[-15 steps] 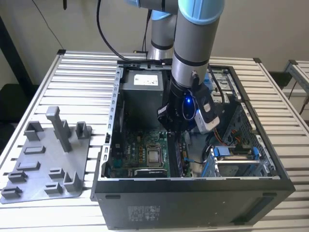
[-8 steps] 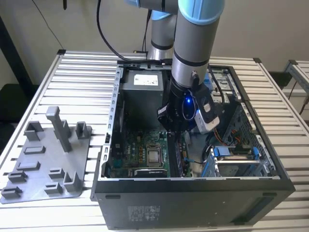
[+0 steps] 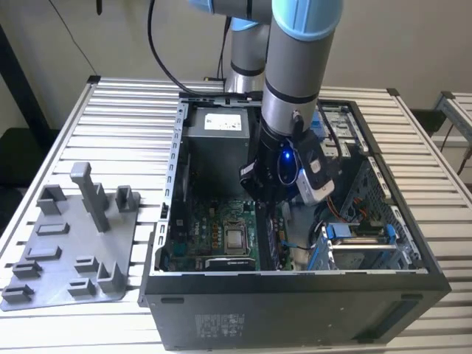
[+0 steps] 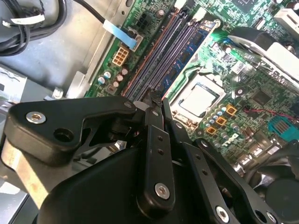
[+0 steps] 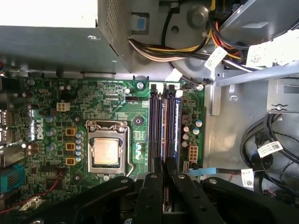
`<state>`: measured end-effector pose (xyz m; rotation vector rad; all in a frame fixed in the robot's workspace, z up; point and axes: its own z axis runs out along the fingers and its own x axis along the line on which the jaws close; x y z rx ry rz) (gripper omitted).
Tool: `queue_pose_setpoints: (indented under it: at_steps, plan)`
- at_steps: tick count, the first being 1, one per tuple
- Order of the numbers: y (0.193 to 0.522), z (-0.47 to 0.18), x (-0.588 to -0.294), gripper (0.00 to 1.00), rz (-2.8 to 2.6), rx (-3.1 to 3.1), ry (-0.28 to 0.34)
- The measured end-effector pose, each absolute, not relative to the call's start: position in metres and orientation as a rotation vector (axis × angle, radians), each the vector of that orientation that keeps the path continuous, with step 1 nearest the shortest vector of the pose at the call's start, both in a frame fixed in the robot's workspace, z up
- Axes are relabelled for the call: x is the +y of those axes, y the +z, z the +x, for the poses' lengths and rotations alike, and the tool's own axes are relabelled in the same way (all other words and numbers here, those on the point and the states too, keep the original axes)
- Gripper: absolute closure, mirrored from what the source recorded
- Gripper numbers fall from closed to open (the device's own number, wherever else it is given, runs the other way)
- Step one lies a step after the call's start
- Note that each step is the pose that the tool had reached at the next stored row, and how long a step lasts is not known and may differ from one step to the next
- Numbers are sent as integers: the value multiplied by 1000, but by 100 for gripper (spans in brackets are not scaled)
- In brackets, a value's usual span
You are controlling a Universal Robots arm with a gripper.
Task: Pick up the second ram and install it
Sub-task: 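Insert the second ram into the second slot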
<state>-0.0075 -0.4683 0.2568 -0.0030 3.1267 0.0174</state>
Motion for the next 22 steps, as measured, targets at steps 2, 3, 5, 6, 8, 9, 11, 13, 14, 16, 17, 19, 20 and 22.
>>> queue_pose_setpoints:
  at_steps: [2,3,5,6,8,9,11,13,14,16,17,19,20,22]
  plan:
    - [254,-8,-468,86,-2,3128,16]
    - [252,-8,-468,86,-2,3128,16]
    - [249,-8,-468,86,1,3128,16]
    - [248,-8,-469,86,4,3128,16]
    - [246,-8,-469,86,10,3128,17]
    - [245,-8,-469,86,14,3128,18]
    - [242,-8,-469,86,22,3128,21]
    - [240,-8,-469,86,38,3128,27]
    - [239,-8,-469,86,46,3127,30]
    - [236,-8,-469,86,60,3127,31]
    - [235,-8,-469,86,63,3127,31]
    - [232,-8,-469,86,67,3127,31]
    - [231,-8,-469,86,67,3127,31]
    - [229,-9,-468,86,67,3127,31]
